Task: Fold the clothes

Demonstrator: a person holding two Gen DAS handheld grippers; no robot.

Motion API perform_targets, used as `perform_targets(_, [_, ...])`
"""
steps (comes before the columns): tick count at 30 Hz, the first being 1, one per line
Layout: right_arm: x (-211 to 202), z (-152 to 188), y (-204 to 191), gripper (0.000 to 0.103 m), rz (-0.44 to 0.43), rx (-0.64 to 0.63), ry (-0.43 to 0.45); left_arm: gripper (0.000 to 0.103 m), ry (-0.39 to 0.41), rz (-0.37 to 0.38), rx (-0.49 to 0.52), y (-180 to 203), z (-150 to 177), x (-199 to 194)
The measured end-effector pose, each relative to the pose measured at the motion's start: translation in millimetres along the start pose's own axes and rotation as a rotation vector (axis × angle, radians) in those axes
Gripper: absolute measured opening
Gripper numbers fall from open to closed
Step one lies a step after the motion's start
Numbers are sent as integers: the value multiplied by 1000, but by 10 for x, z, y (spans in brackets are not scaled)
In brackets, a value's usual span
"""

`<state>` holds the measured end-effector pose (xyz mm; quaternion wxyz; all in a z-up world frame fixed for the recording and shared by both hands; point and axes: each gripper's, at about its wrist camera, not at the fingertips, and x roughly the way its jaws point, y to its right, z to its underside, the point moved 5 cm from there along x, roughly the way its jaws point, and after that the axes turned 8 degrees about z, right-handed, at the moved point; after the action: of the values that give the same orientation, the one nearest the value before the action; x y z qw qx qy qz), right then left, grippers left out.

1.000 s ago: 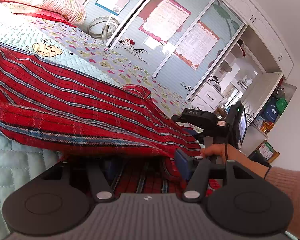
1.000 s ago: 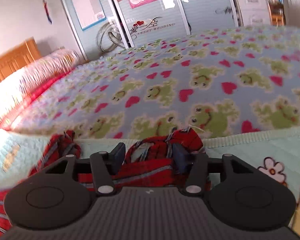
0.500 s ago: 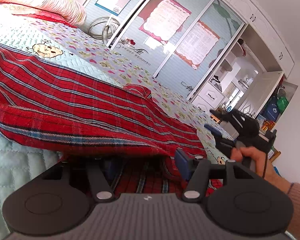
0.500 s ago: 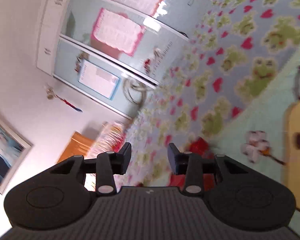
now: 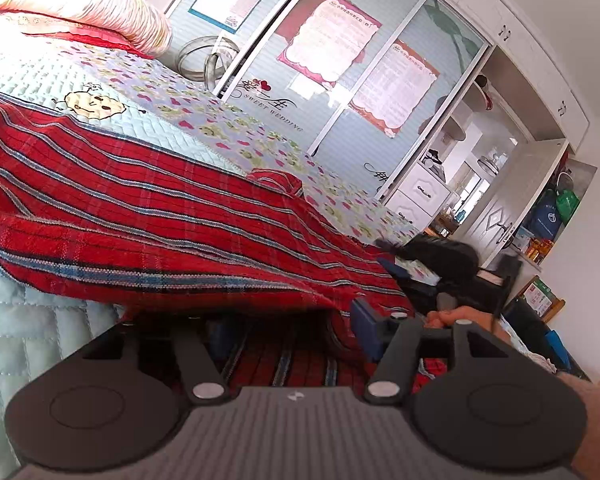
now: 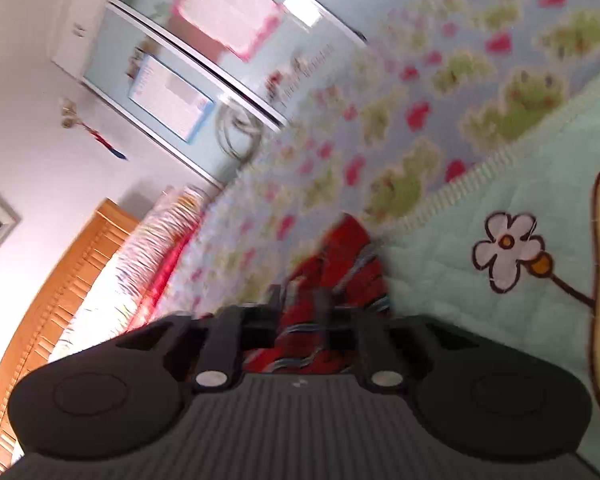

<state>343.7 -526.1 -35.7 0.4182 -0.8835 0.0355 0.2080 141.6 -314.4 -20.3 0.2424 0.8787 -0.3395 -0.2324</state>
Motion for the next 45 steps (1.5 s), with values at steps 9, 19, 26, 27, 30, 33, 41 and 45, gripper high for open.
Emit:
perform_targets(9, [17,144,174,0,30,41,-95,66,-5,-32,50,65,12,25])
perform_targets(19, [63,197,157,0,40,27,-64,72,-38,-58,71,96,-25,65])
perform_targets(26, [11,200,230,0,-58,72,-48,71,-159,-15,109,140,-143,-8])
perform_targets(27, [7,198,235,0,-66,75,-48,71,-166,-14,162,192,-151,-51])
perform_targets(30, [-3,186,261,1,-94,94,-46,73,-145,4,264,338,-187,-171])
perform_targets(33, [-10,182,252,0,-88,91,-50,76,-143,-40,339,313,-30,-67])
perform_targets(41, [-37,210,224,0,-18,62,-48,75,-182,-59,265,187,16,13])
perform_targets(45, [-54,219,241,0,-26,67,-37,75,-228,-31,294,247,47,18])
